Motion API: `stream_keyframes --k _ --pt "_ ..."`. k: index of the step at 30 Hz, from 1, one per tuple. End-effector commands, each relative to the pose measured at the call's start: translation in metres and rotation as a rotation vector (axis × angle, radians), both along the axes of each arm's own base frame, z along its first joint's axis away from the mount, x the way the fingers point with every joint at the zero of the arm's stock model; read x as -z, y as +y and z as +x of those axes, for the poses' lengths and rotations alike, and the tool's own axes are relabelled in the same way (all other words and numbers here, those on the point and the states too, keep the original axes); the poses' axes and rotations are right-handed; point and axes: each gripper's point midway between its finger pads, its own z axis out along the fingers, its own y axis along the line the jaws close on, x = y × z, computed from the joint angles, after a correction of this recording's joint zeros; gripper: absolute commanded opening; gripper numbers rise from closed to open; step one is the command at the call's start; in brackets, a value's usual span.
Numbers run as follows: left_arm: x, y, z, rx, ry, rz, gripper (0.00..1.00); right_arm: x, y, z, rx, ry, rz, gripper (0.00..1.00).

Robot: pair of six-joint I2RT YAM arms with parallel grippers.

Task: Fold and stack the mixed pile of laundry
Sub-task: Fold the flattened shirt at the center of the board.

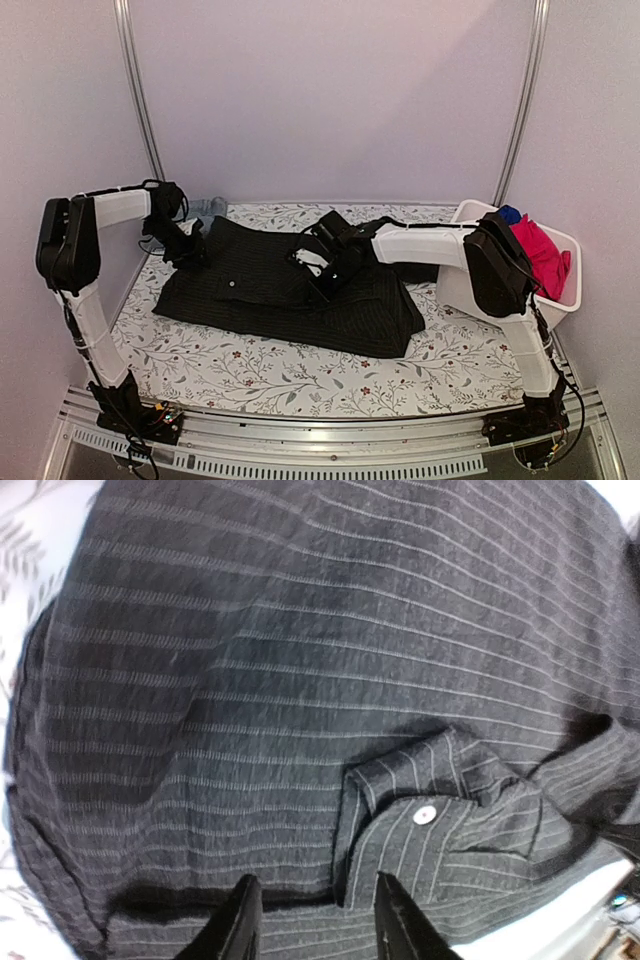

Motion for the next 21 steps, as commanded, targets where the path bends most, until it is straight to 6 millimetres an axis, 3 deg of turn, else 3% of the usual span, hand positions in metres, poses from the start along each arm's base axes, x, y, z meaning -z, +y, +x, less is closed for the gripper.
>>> stream_keyframes --k 1,4,10,15,21 --pt "-0.032 -0.007 -0.004 -0.12 -0.135 -0.22 0.42 0.015 -0.018 0.008 0.037 0.017 -0.068 0.0" --pt "-0.029 -0.023 -0.015 -0.147 -0.138 -0.338 0.42 0.019 -0.016 0.004 0.022 0.048 -0.062 0.0" --pt "-0.007 -0.04 -0.021 -0.176 -0.088 -0.4 0.4 0.023 -0.014 0.001 0.016 0.066 -0.053 0.0" --pt "0.012 -0.053 -0.026 -0.159 -0.027 -0.355 0.39 0.025 -0.014 -0.001 0.007 0.075 -0.055 0.0" --pt "0.033 -0.048 -0.035 -0.191 0.038 -0.274 0.39 0.024 -0.014 -0.001 0.011 0.075 -0.052 0.0"
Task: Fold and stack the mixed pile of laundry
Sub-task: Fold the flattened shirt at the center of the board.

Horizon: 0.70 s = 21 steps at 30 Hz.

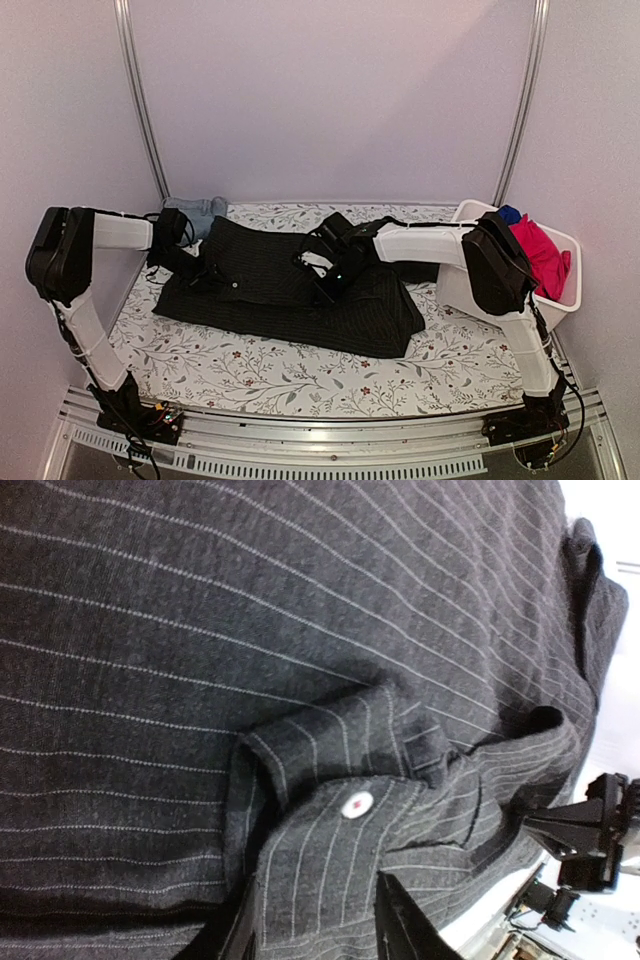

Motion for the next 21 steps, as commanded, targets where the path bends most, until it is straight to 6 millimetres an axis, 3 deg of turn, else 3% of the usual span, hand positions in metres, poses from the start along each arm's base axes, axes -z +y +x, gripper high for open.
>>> stream_keyframes --k 1,7,14,18,21 --pt "0.01 0.006 0.001 -0.029 0.028 0.07 0.39 0.009 0.001 -0.002 -0.006 0.025 -0.009 0.01" --pt "0.024 0.003 -0.009 -0.02 0.073 0.106 0.41 0.011 0.002 -0.003 -0.008 0.033 -0.005 0.01" --pt "0.022 -0.007 -0.008 0.003 0.068 0.083 0.42 0.015 0.002 -0.003 -0.009 0.041 -0.007 0.02" --pt "0.011 -0.012 -0.001 0.01 0.033 0.063 0.3 0.017 0.002 -0.005 -0.012 0.044 -0.01 0.03" --pt "-0.003 -0.013 0.004 0.01 -0.001 0.058 0.15 0.012 0.002 -0.003 -0.012 0.032 -0.006 0.05"
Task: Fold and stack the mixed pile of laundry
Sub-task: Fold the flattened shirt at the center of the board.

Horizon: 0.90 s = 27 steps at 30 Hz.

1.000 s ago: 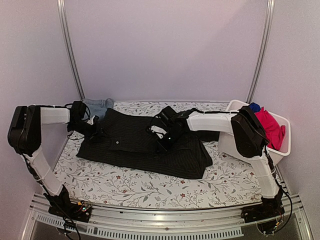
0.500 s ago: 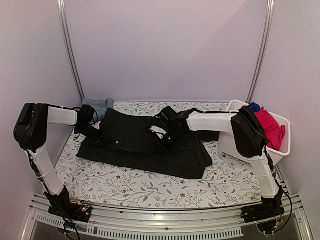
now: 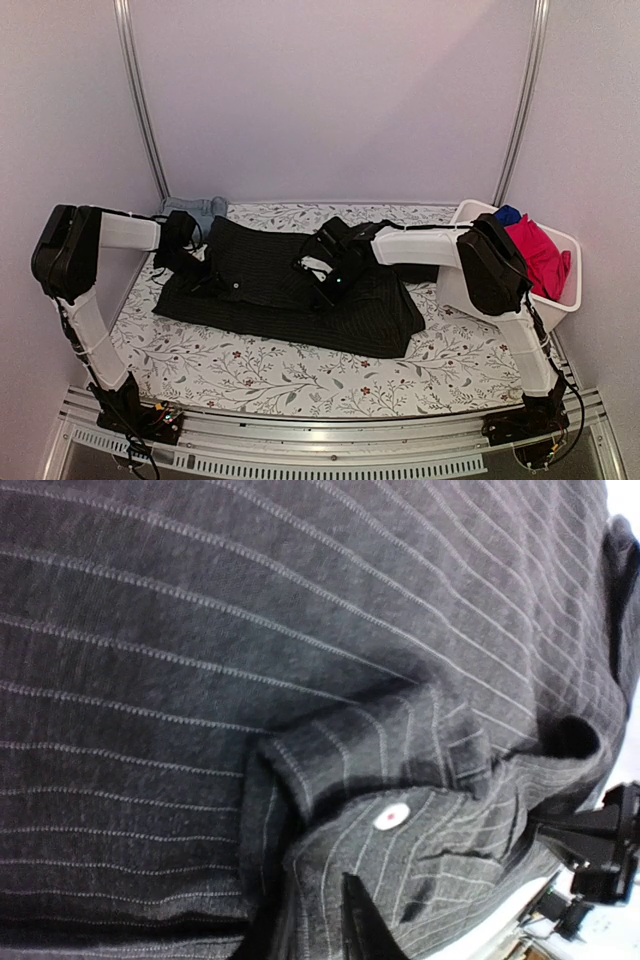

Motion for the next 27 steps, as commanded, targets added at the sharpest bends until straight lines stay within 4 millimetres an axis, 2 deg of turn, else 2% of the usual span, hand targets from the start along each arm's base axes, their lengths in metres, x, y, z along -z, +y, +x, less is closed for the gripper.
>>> stream_keyframes --k 1,3,8,11,15,17,21,24,27 --pt "-0.026 -0.007 0.014 0.016 -0.07 -0.015 0.09 -0.002 0.001 0.001 -0.003 0.001 -0.001 0.06" --pt "-0.034 -0.006 0.016 0.024 -0.083 -0.011 0.0 -0.007 0.002 0.002 -0.004 -0.011 0.008 0.09" --pt "-0.052 -0.004 0.018 0.035 -0.108 0.012 0.0 -0.027 0.005 0.008 0.001 -0.041 0.037 0.27" --pt "-0.06 0.004 0.016 0.034 -0.109 0.059 0.0 -0.048 0.005 0.011 0.009 -0.066 0.066 0.43" --pt "-0.07 0.014 0.011 0.04 -0.11 0.117 0.0 -0.078 -0.001 0.014 0.029 -0.094 0.103 0.59" --pt "-0.074 0.022 0.006 0.041 -0.108 0.16 0.0 -0.096 -0.006 0.014 0.034 -0.113 0.125 0.63" --pt "-0.076 0.05 -0.003 0.008 -0.092 0.255 0.0 -0.116 -0.017 0.011 0.049 -0.13 0.144 0.69" --pt "-0.073 0.07 -0.005 -0.016 -0.087 0.297 0.0 -0.119 -0.027 0.006 0.056 -0.131 0.139 0.72" --pt "-0.068 0.09 -0.006 -0.022 -0.079 0.386 0.0 -0.103 -0.041 0.002 0.073 -0.106 0.102 0.72"
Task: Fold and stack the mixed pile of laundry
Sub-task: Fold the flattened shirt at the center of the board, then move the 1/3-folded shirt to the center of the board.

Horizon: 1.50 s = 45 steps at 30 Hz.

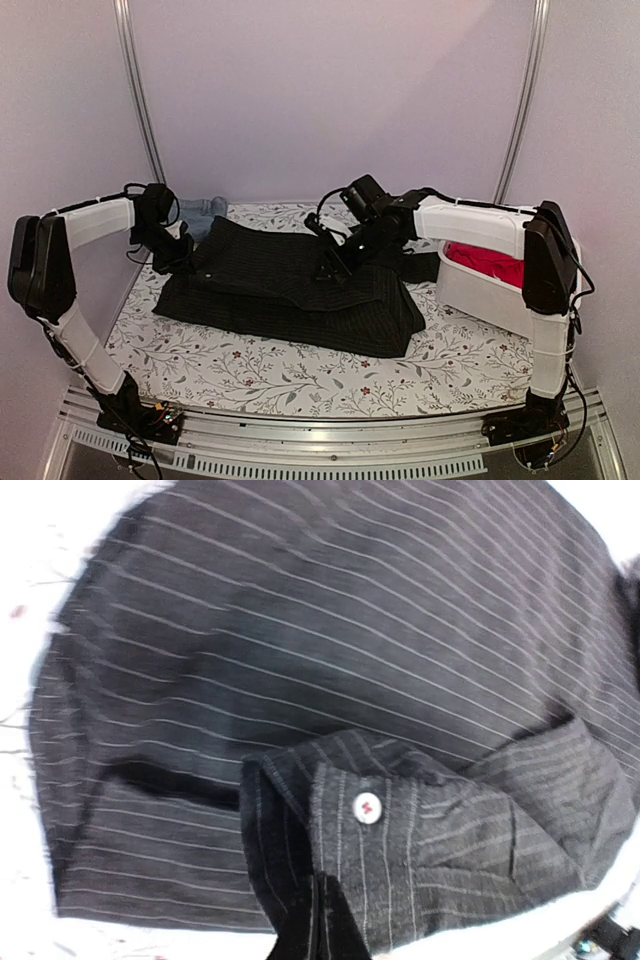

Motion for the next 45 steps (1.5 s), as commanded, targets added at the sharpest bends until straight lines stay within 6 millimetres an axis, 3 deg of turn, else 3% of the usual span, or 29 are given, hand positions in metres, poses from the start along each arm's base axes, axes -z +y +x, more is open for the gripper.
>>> stream_keyframes --k 1,7,18,19,21,23,26,29,32,36,38,40,45 --pt "0.005 0.042 -0.007 -0.023 0.017 0.187 0.0 0.017 -0.023 -0.004 0.041 0.041 -0.045 0.72" --pt "0.007 0.049 0.005 0.02 -0.063 0.243 0.0 0.042 -0.039 -0.014 0.064 0.118 -0.079 0.7" --pt "0.066 0.073 -0.016 0.065 0.05 0.394 0.0 0.101 -0.055 -0.033 0.065 0.237 -0.184 0.57" --pt "0.072 0.074 -0.017 0.061 0.074 0.396 0.02 0.104 -0.056 -0.034 0.066 0.244 -0.194 0.57" --pt "0.079 0.073 -0.019 0.052 0.107 0.387 0.15 0.112 -0.059 -0.035 0.071 0.255 -0.214 0.56" --pt "0.069 0.068 -0.013 0.03 0.067 0.352 0.27 0.119 -0.063 -0.036 0.079 0.263 -0.238 0.55" --pt "0.033 0.056 0.005 0.002 -0.059 0.281 0.47 0.123 -0.069 -0.036 0.096 0.262 -0.274 0.55" --pt "-0.003 0.041 0.024 0.003 -0.158 0.193 0.51 0.114 -0.071 -0.03 0.112 0.233 -0.285 0.55" --pt "-0.015 0.018 0.037 0.024 -0.195 0.074 0.53 0.087 -0.064 -0.016 0.161 0.194 -0.238 0.55" --pt "0.01 -0.001 0.038 -0.005 -0.125 -0.034 0.51 0.067 -0.051 -0.003 0.169 0.161 -0.185 0.56" --pt "0.028 -0.007 0.032 -0.062 -0.072 -0.091 0.47 0.074 -0.048 -0.003 0.161 0.179 -0.198 0.55" --pt "0.046 -0.01 0.023 -0.101 -0.019 -0.111 0.45 0.094 -0.047 -0.005 0.151 0.21 -0.222 0.55" --pt "0.084 -0.001 -0.011 -0.179 0.096 -0.076 0.45 0.126 -0.053 -0.019 0.138 0.28 -0.247 0.55"
